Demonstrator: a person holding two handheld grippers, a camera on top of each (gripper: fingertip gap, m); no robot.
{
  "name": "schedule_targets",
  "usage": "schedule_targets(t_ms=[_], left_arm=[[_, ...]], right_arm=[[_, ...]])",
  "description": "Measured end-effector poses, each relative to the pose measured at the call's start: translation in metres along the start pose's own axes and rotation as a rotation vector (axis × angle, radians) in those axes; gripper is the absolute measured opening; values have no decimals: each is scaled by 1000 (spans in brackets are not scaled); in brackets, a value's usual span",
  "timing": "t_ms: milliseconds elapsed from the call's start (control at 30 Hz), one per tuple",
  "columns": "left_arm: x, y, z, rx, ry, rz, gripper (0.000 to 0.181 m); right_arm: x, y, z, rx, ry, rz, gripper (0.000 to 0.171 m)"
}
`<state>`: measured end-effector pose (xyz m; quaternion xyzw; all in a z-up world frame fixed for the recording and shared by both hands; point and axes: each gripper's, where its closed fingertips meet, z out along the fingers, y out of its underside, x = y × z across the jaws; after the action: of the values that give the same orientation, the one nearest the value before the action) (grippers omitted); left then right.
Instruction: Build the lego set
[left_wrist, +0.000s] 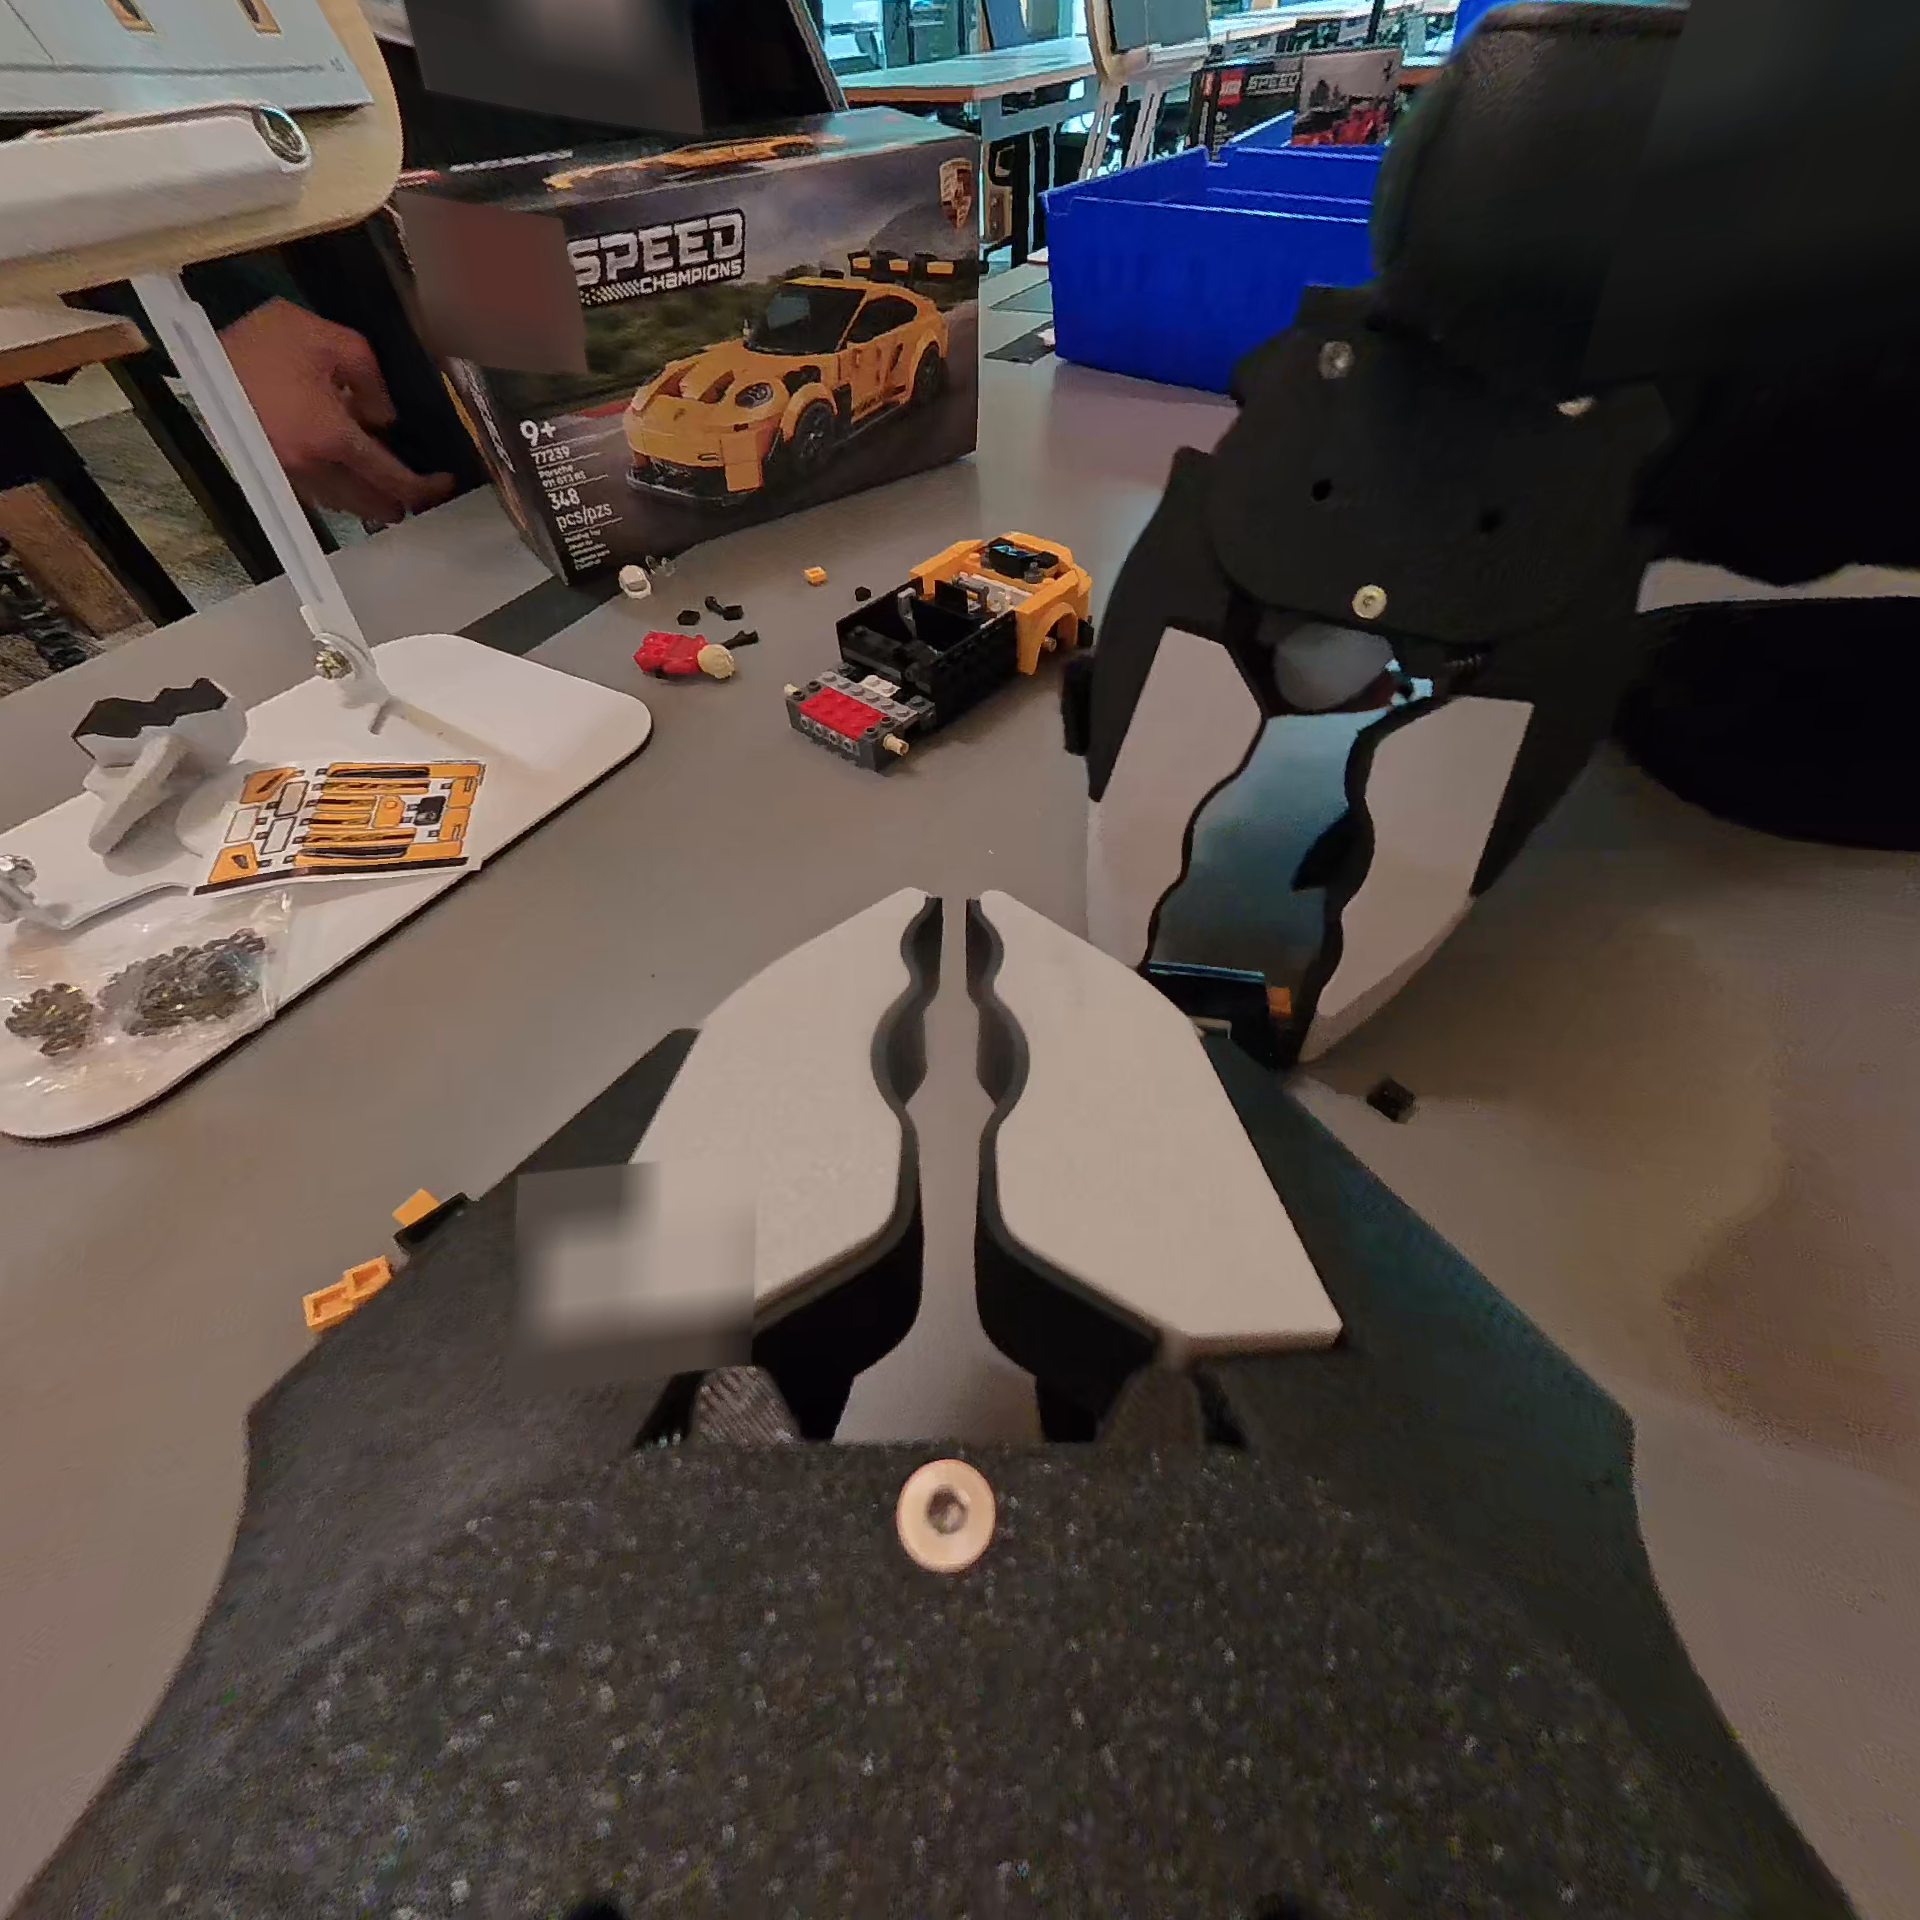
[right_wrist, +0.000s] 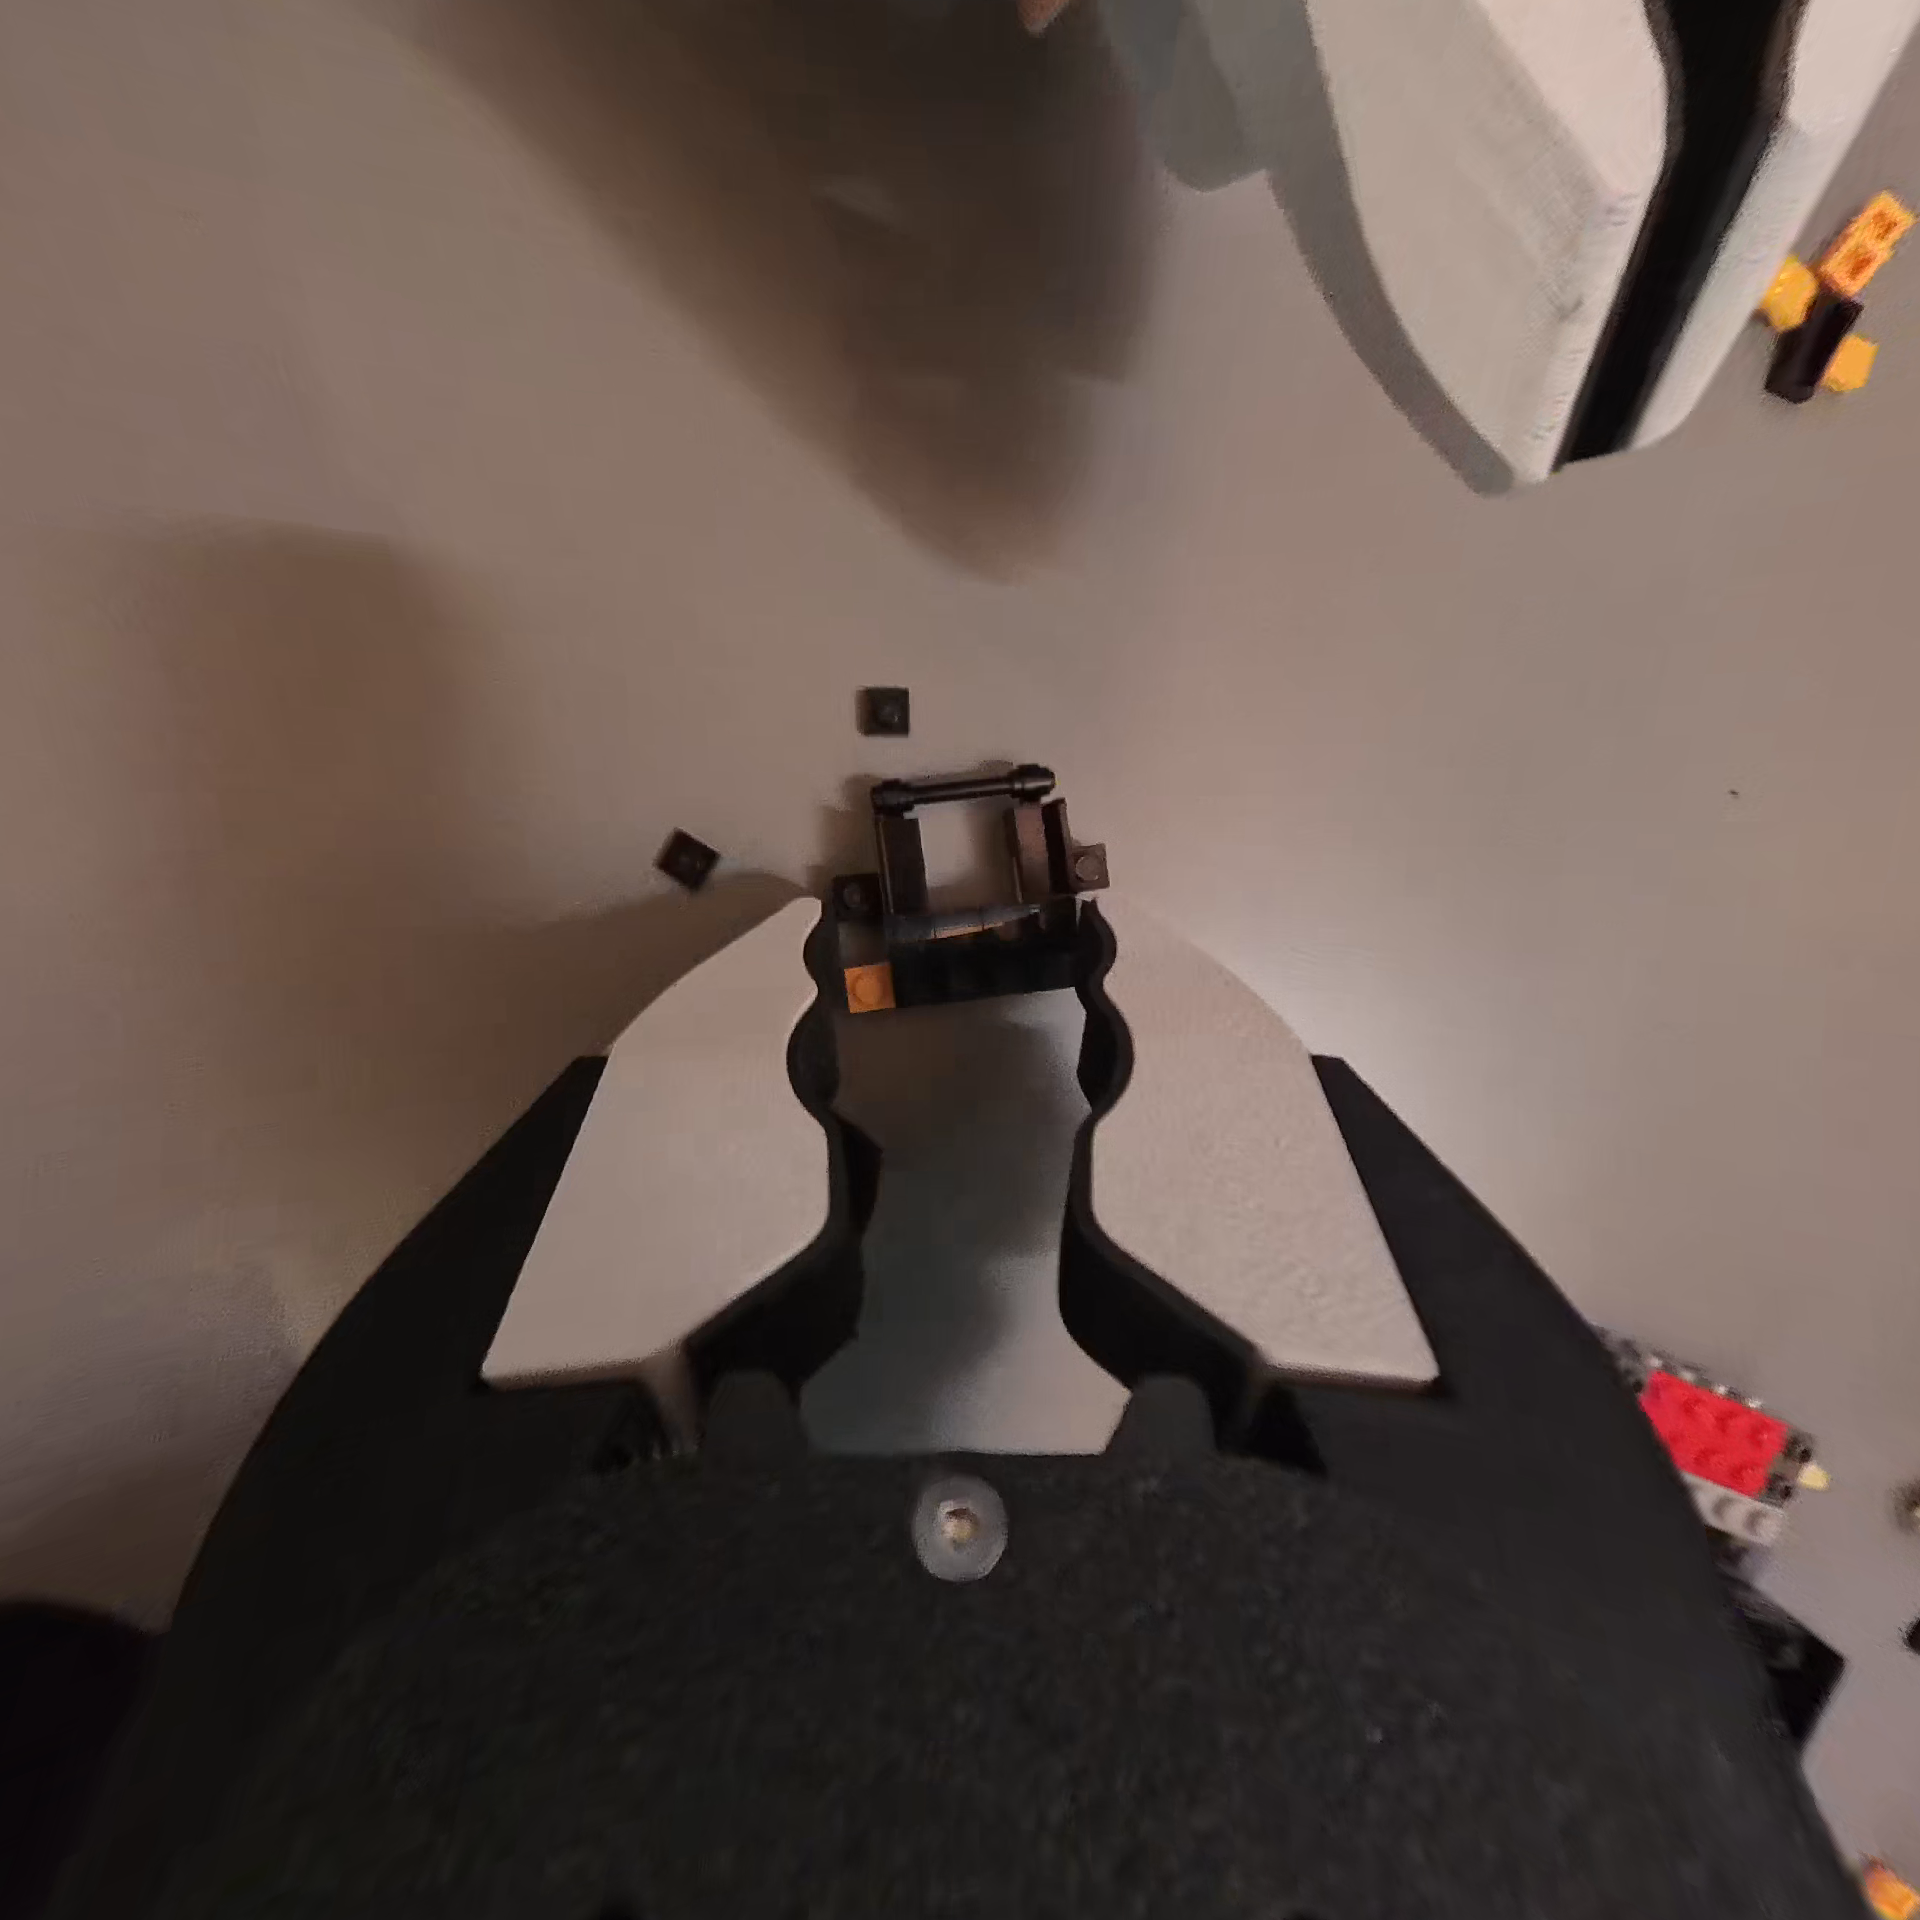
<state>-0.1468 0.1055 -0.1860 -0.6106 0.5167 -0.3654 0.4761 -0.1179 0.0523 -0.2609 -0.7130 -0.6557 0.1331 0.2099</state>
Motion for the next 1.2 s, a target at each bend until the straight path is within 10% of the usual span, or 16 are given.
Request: schedule_targets(t_ms=[33, 300, 667, 1200], left_arm=[[0, 0, 0, -1, 0, 2, 4], [-5, -2, -3, -5, -35, -1, 0], [-21, -7, -6, -42, -238, 17, 0], [-5, 6, 3, -171, -291, 20, 0]], right_arm=[[2, 2, -1, -12, -11, -16, 43], [10, -1, -12, 101, 63, 42, 50], [58, -16, -65, 388, 750, 560, 31], [22, -7, -58, 323, 781, 744, 9]])
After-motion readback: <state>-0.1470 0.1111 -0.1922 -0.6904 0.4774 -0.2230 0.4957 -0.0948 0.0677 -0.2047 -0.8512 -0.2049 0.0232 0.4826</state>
